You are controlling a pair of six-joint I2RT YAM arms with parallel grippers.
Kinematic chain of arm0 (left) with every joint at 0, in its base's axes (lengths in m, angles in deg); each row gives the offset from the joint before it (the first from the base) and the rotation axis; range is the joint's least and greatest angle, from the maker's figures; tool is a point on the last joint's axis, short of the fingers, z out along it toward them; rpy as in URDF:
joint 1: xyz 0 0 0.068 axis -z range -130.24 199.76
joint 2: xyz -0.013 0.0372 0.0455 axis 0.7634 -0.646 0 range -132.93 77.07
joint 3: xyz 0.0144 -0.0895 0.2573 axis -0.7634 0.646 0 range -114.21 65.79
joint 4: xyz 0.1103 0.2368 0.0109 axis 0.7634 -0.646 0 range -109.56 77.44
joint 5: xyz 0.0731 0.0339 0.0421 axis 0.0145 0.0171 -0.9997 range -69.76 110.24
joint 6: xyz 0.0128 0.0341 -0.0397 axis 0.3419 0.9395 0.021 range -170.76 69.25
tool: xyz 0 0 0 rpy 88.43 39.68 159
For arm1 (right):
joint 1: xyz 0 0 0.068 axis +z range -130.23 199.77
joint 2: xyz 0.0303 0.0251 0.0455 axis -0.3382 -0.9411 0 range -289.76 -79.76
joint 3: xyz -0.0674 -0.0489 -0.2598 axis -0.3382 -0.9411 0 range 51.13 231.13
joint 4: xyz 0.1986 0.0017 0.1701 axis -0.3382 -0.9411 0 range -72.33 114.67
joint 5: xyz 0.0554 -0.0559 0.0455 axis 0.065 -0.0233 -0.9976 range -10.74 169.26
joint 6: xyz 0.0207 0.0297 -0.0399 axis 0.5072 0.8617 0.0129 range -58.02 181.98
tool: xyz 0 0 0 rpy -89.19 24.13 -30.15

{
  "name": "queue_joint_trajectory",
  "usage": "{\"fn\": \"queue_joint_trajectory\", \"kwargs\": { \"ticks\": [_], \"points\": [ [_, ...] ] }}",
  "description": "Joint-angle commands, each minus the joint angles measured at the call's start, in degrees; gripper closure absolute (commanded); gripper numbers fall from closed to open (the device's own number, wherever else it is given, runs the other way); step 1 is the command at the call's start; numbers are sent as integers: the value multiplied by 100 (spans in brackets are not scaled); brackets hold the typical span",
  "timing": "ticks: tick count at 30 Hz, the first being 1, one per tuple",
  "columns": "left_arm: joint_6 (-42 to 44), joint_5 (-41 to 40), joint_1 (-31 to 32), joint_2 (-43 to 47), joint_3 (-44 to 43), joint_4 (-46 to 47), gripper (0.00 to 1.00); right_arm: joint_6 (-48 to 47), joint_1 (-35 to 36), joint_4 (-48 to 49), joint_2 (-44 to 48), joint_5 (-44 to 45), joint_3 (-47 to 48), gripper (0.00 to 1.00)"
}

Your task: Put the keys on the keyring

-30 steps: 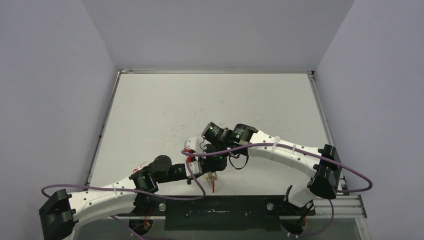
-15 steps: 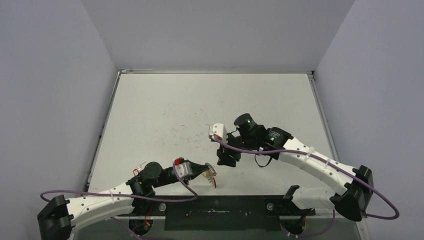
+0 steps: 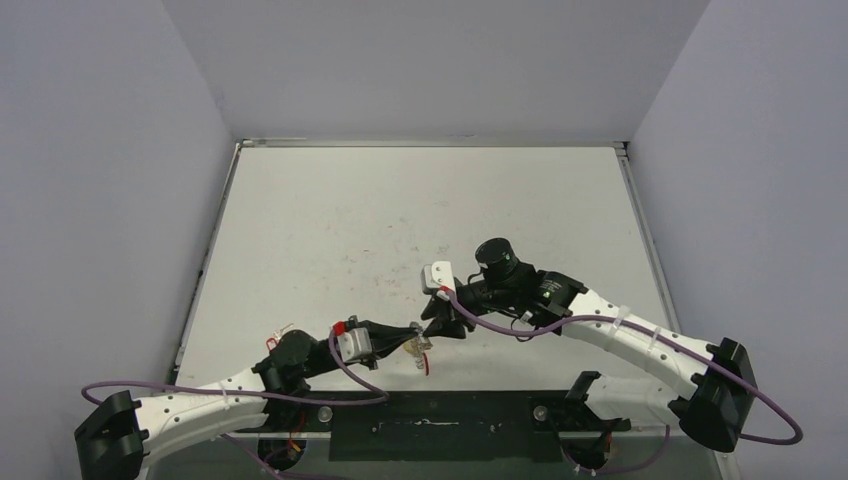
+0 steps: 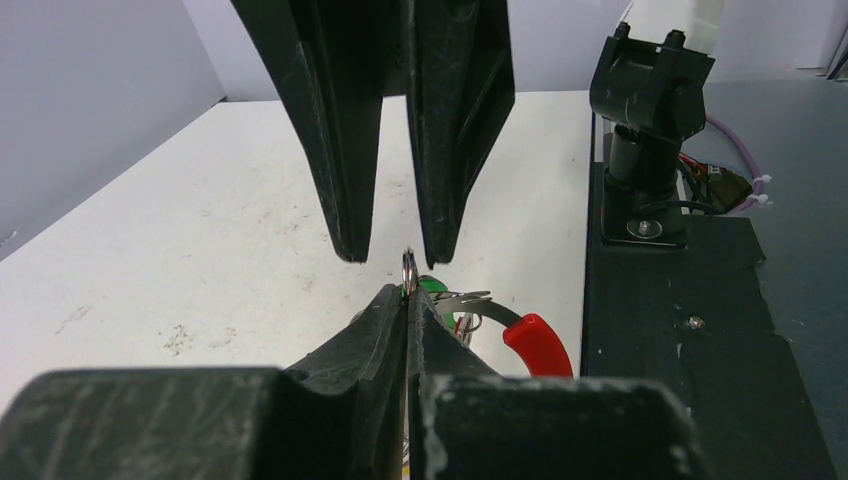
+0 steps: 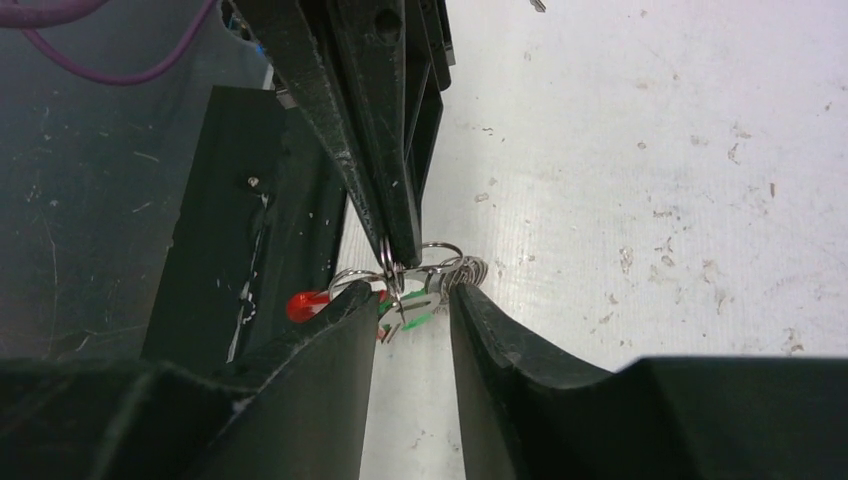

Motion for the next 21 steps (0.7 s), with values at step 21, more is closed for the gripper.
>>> {"fn": "queue_joint_trajectory", "kwargs": {
  "ticks": [21],
  "points": [
    [64, -238, 24, 505, -344, -740, 72, 131, 204, -1270, -585, 611, 1024, 100]
  ]
}}
